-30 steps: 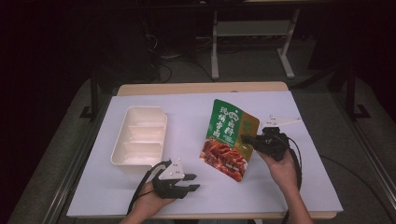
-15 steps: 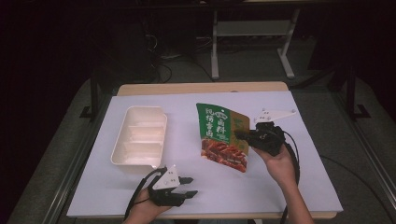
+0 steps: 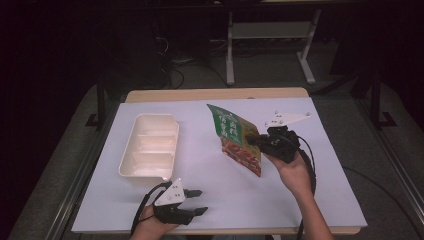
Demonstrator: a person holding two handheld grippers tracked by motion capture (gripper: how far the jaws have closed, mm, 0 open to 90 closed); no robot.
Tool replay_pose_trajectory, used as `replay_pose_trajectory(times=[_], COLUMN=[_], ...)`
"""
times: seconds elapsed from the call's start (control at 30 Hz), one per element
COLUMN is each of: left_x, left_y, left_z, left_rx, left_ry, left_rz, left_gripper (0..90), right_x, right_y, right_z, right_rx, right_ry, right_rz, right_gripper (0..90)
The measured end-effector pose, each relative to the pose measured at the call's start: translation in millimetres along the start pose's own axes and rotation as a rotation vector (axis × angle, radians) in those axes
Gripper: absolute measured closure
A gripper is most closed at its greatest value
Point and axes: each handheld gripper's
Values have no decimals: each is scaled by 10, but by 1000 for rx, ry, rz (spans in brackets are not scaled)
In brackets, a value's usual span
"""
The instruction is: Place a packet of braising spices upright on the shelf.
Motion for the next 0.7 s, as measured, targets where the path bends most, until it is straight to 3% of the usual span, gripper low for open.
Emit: replay_pose_trajectory(times=[0.57,0.7], left_x=[30,30], left_y=[24,26], left_z=[62,71], left_rx=[54,43], left_ry=[-10,-7], left_rz=[-4,11], left_gripper=[424,419], right_x=[101,123], right_y=[209,284], right_z=[-227,-302], right_rx=[-33,-45], right_ry=[70,95], right_rz=[46,59], right_gripper=[897,898])
Point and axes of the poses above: each handheld gripper's, and its own axes: x roughly forward along the jaws, y roughly out of its top, z roughly to its right, and after that the axes turned 8 degrees about x, right-handed
